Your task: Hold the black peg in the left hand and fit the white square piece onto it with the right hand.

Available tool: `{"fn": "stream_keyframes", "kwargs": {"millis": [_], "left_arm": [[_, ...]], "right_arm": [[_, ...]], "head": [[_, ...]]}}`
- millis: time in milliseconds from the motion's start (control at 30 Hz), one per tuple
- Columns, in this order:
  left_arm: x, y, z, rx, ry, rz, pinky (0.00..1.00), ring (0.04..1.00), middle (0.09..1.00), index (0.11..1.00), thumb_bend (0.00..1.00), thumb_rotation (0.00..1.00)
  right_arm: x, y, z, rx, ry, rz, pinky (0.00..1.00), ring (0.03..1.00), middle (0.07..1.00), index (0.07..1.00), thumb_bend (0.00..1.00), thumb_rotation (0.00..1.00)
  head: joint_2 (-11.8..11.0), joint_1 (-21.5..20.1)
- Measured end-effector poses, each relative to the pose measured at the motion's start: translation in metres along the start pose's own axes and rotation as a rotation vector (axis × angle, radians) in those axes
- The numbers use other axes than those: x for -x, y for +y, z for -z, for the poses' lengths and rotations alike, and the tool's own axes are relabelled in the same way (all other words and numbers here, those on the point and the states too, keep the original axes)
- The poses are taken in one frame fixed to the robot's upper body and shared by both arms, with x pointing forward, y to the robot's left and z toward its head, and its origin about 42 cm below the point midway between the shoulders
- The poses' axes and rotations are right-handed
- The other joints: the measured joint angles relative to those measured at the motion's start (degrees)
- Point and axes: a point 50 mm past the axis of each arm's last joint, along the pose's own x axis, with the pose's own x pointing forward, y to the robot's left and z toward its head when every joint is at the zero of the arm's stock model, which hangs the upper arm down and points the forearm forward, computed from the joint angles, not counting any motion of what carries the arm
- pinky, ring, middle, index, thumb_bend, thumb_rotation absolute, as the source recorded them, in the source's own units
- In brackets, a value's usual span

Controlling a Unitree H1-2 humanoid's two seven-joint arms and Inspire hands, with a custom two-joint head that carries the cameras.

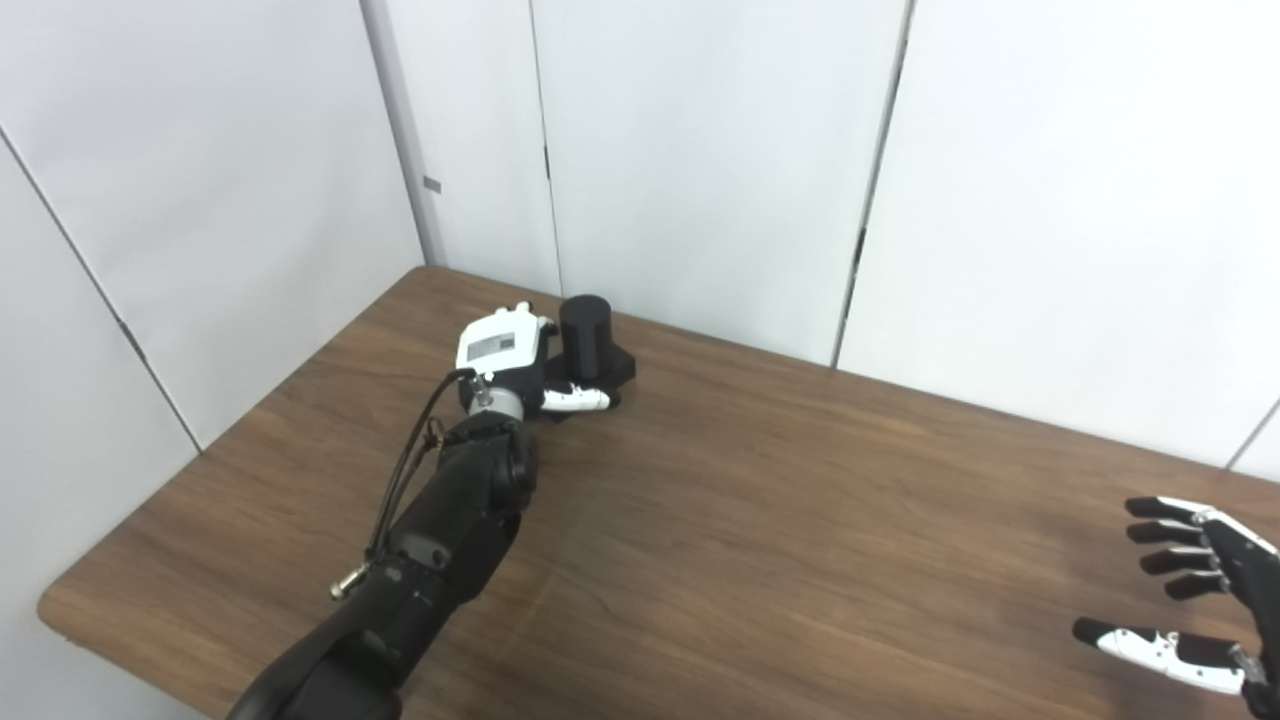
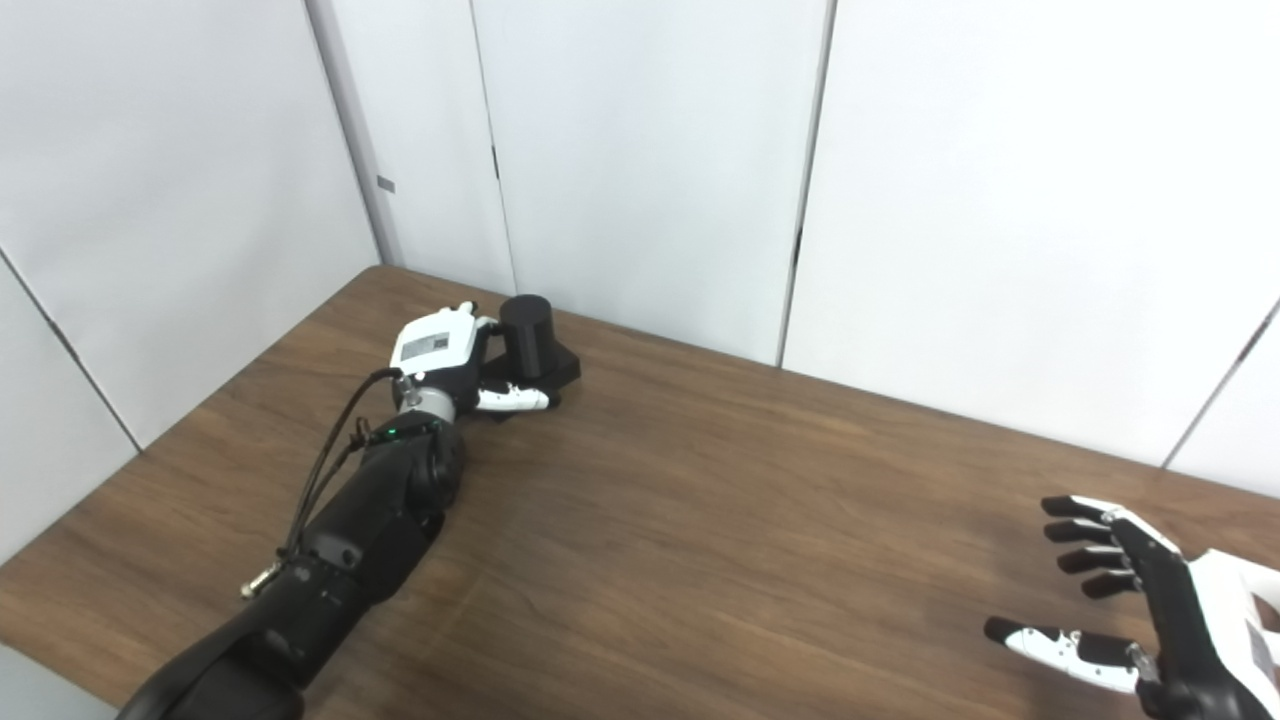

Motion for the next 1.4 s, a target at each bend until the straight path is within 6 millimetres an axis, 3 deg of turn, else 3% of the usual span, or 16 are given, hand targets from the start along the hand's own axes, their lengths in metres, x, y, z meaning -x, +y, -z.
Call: {"fn": "stream_keyframes", "kwargs": {"millis": [300, 467, 733, 833, 933, 1000, 1067, 1100, 1133, 1200, 1267, 1400], "left_arm": [[-0.005, 0.001, 0.001, -0.023, 0.013, 0.023, 0.93, 1.0, 1.0, 0.83, 1.0, 0.57], [-0.004, -0.001, 0.004, -0.019, 0.024, 0.052, 0.94, 1.0, 0.999, 0.769, 1.0, 0.54], [-0.003, -0.005, 0.01, -0.012, 0.046, 0.077, 0.96, 1.0, 0.998, 0.776, 0.97, 0.52], [-0.003, -0.005, 0.01, -0.014, 0.048, 0.078, 0.91, 0.994, 0.972, 0.709, 0.96, 0.52], [-0.003, -0.005, 0.011, -0.019, 0.049, 0.071, 0.9, 0.968, 0.927, 0.659, 0.91, 0.48], [-0.003, -0.004, 0.011, -0.016, 0.046, 0.077, 0.91, 0.963, 0.896, 0.639, 0.8, 0.33], [-0.003, -0.002, 0.012, 0.001, 0.036, 0.089, 0.86, 0.932, 0.859, 0.598, 0.77, 0.23], [-0.003, -0.001, 0.012, 0.006, 0.03, 0.093, 0.8, 0.885, 0.806, 0.533, 0.62, 0.14], [-0.002, 0.0, 0.012, 0.015, 0.019, 0.097, 0.77, 0.859, 0.779, 0.51, 0.57, 0.1], [0.0, -0.001, 0.012, 0.003, -0.004, 0.1, 0.7, 0.817, 0.748, 0.491, 0.53, 0.07], [0.0, -0.002, 0.011, -0.011, -0.027, 0.108, 0.66, 0.805, 0.779, 0.487, 0.52, 0.07], [0.0, -0.001, 0.01, -0.023, -0.058, 0.105, 0.69, 0.82, 0.808, 0.485, 0.52, 0.06]], "right_arm": [[0.001, -0.001, -0.001, 0.004, -0.001, 0.002, 0.55, 0.618, 0.68, 0.72, 0.71, 0.0], [0.002, -0.002, -0.001, -0.001, -0.002, 0.003, 0.55, 0.617, 0.68, 0.719, 0.71, 0.0], [0.004, -0.002, 0.001, -0.005, 0.005, 0.003, 0.55, 0.617, 0.681, 0.717, 0.71, 0.0], [0.005, -0.003, 0.002, -0.008, 0.009, 0.004, 0.56, 0.622, 0.684, 0.722, 0.71, 0.0], [0.005, -0.003, 0.002, -0.009, 0.009, 0.005, 0.56, 0.621, 0.681, 0.721, 0.71, 0.0], [0.005, -0.003, 0.002, -0.009, 0.009, 0.005, 0.56, 0.622, 0.683, 0.72, 0.71, 0.0], [0.005, -0.003, 0.002, -0.008, 0.009, 0.004, 0.56, 0.623, 0.682, 0.721, 0.7, 0.0], [0.005, -0.004, 0.002, -0.008, 0.009, 0.004, 0.56, 0.623, 0.681, 0.722, 0.7, 0.0], [0.005, -0.004, 0.002, -0.008, 0.009, 0.004, 0.57, 0.624, 0.683, 0.723, 0.7, 0.0], [0.005, -0.004, 0.002, -0.011, 0.009, 0.004, 0.57, 0.626, 0.683, 0.722, 0.7, 0.0], [0.005, -0.003, 0.002, -0.013, 0.008, 0.003, 0.57, 0.623, 0.683, 0.721, 0.7, 0.0], [0.005, -0.003, 0.002, -0.014, 0.008, 0.002, 0.57, 0.627, 0.683, 0.722, 0.69, 0.0]], "head": [[0.5, -0.4], [0.7, -0.4], [1.2, -0.4], [1.3, -0.4], [1.3, -0.4], [1.4, -0.3], [1.4, -0.3], [1.4, -0.3], [1.4, -0.3], [1.4, -0.3], [1.4, -0.4], [1.4, -0.4]]}}
